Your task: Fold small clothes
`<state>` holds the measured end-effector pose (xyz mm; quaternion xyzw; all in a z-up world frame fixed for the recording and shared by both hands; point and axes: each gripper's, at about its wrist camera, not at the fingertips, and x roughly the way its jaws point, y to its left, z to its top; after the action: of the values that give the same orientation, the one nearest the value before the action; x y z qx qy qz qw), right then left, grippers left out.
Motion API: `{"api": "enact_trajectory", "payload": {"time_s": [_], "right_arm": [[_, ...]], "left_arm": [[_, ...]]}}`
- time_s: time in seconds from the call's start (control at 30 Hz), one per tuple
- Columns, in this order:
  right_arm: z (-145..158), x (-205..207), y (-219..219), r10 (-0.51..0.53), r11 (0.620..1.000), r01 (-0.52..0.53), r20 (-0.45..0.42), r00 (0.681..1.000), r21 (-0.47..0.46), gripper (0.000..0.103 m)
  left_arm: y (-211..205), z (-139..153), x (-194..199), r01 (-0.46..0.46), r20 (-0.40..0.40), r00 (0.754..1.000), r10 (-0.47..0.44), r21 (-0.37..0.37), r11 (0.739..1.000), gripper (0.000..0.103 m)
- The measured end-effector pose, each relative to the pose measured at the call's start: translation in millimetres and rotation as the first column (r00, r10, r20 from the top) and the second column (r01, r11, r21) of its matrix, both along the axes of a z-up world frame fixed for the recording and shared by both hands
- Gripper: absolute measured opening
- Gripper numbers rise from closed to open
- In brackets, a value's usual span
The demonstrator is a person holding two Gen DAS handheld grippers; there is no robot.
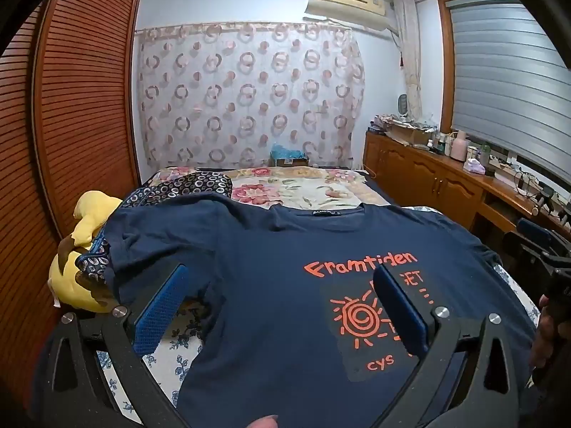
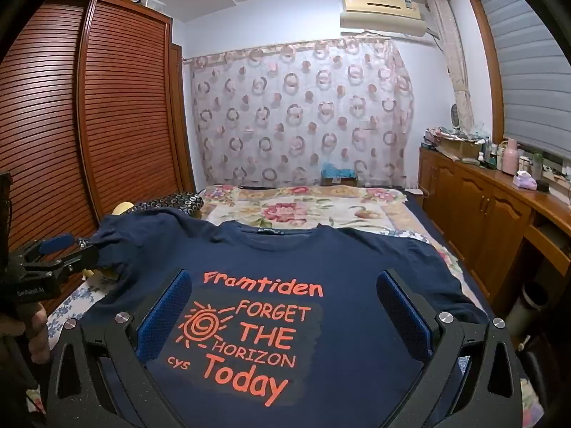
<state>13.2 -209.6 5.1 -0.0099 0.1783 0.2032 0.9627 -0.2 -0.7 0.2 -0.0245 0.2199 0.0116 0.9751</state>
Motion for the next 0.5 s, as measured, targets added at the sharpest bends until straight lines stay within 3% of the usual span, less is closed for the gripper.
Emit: {"api": "enact_trajectory", "payload": {"time_s": [0.5], "right_arm": [[0.1, 1.2, -1.9, 0.0, 1.0, 0.0, 0.0, 1.0, 0.004, 0.103]], "left_arm": [[1.7, 1.8, -1.3, -0.006, 0.006, 1.0, 0.006, 0.0, 1.0, 0.103]]}}
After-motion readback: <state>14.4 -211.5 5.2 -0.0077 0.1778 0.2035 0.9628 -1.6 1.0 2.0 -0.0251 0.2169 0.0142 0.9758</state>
